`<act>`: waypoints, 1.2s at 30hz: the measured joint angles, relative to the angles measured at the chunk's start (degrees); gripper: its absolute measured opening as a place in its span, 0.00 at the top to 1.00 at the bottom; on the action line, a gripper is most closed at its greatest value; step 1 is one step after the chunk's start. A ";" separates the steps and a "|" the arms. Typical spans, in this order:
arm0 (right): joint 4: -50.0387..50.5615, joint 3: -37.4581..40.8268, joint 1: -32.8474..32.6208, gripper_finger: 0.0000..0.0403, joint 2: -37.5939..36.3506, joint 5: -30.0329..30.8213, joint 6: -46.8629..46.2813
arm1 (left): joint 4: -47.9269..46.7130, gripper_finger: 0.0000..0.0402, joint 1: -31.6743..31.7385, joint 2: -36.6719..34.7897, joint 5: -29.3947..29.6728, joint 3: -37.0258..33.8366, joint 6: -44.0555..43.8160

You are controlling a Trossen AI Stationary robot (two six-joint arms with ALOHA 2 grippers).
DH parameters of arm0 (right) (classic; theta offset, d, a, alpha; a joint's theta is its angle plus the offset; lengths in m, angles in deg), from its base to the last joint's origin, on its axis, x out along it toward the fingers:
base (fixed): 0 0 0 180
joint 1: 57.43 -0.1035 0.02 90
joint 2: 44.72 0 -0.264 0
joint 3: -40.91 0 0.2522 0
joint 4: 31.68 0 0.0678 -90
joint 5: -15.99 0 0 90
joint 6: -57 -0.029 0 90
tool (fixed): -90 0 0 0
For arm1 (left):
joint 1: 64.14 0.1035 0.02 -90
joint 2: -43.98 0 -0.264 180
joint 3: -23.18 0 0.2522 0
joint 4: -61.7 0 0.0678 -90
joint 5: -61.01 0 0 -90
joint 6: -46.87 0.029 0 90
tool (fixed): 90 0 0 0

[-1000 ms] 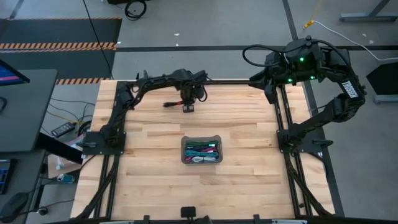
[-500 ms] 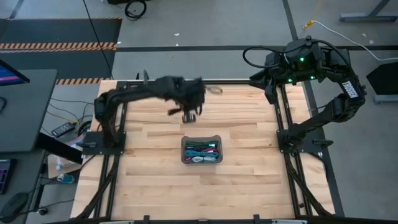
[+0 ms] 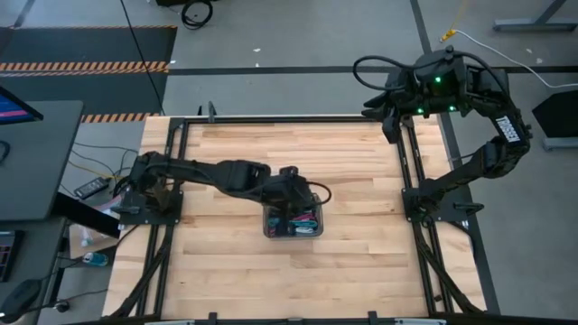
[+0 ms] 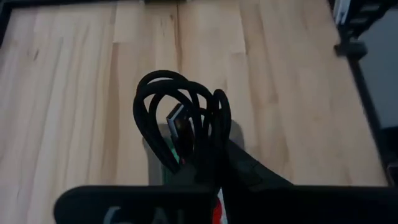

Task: Pick and place USB-C Cables
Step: Put the black charger cable into the black bin

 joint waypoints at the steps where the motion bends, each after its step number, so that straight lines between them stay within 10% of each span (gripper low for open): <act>1: -0.14 0.00 0.08 0.70 0.00 0.00 0.00 | 0.62 0.98 -0.26 0.01 0.05 -0.01 -0.19; 29: -0.34 0.00 0.18 0.70 0.00 -0.66 -0.24 | -1.51 0.98 0.29 11.17 -4.23 -0.20 -1.61; 36: -0.31 0.00 0.18 0.70 0.00 -1.56 -0.24 | -0.68 0.78 0.30 11.21 -4.22 -0.17 -1.85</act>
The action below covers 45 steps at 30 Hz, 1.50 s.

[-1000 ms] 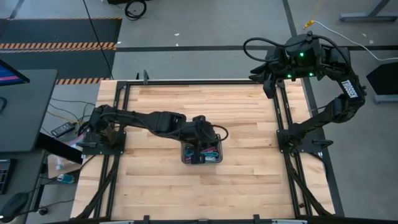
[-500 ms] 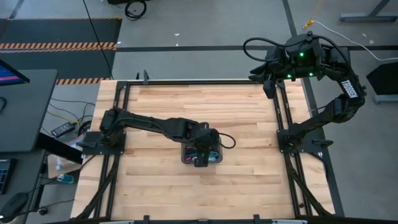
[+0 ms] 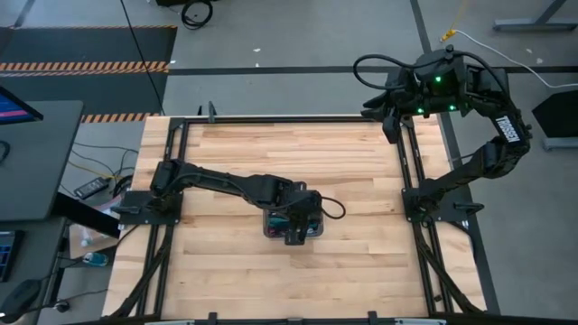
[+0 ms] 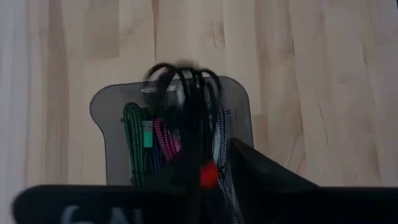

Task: Pick and place USB-C Cables
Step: Put the black charger cable into the black bin

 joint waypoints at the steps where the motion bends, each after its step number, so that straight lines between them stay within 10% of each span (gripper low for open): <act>1: 0.01 0.00 0.00 0.70 0.00 -0.06 0.00 | 0.03 0.76 0.00 -0.01 -0.01 0.00 0.00; 13: 0.63 0.00 0.00 0.70 0.00 -0.58 0.92 | -3.17 0.66 0.69 -1.83 4.88 0.87 -2.81; 25: 5.94 4.17 -2.21 0.70 0.08 -2.17 -4.71 | -24.45 0.68 1.88 -9.36 24.87 14.67 -7.41; 45: -18.26 37.42 -18.56 0.70 4.45 -13.76 -14.14 | -40.19 0.68 1.30 -21.90 43.40 19.71 -18.21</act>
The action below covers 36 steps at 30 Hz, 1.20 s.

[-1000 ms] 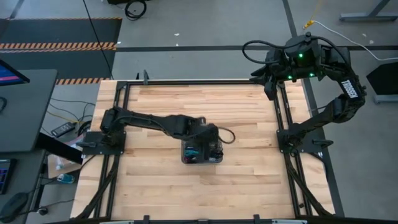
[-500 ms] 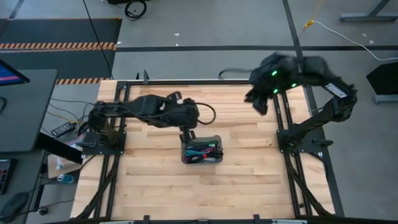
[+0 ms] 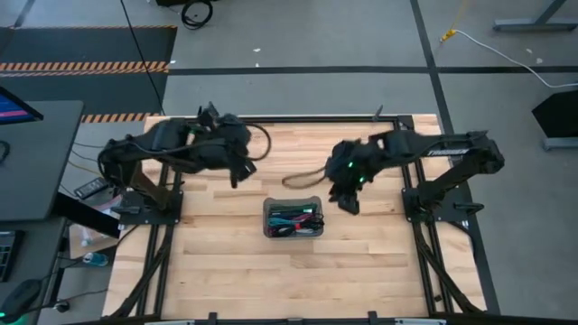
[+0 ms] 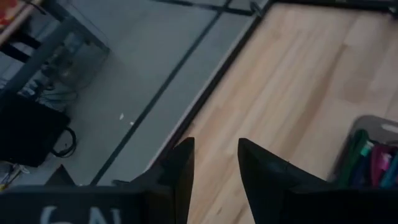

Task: Pick and place USB-C Cables
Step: Put the black charger cable into the black bin

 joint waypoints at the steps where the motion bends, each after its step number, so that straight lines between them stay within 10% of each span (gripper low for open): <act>1: -0.30 0.45 -0.73 0.70 0.42 0.02 -0.24 | -0.07 0.68 -0.04 -0.75 0.73 -0.02 0.11; 36: -1.12 0.92 -5.74 0.67 20.05 6.38 4.08 | -0.05 0.68 0.30 -7.08 3.74 -0.02 1.05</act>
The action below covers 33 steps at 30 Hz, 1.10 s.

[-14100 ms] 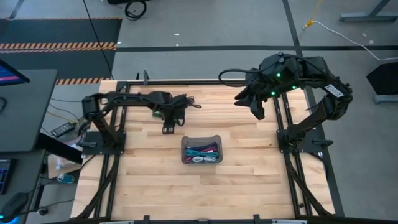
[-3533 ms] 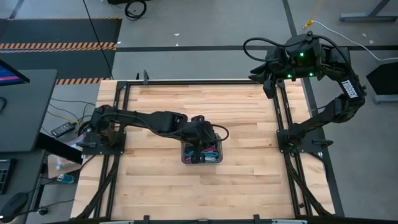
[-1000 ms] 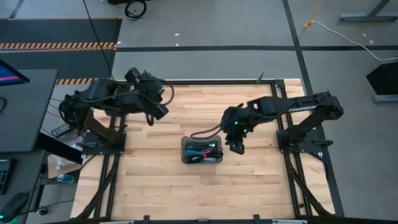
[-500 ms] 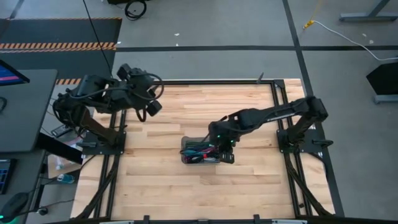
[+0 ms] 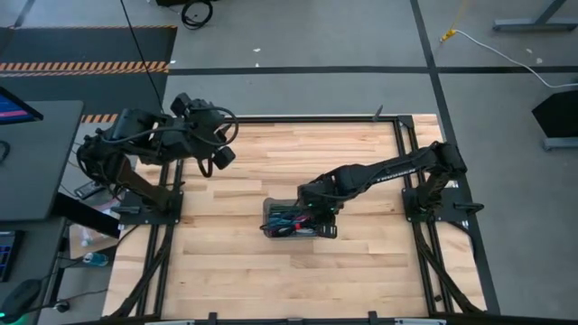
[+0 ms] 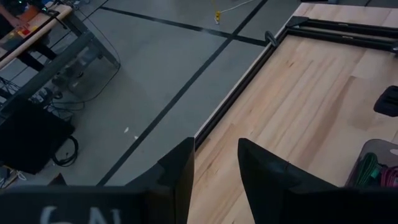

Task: Pick and place USB-C Cables
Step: Put the black charger cable into the black bin

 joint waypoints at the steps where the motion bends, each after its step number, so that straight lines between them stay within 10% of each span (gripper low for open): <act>1: 0.20 0.00 -0.01 0.66 0.25 -0.08 0.25 | 0.02 0.68 -0.01 0.00 0.00 0.00 -0.02; 33: -7.07 6.09 -0.35 0.51 1.69 -0.56 -0.26 | 0.00 0.68 -0.05 0.02 -0.02 0.00 0.00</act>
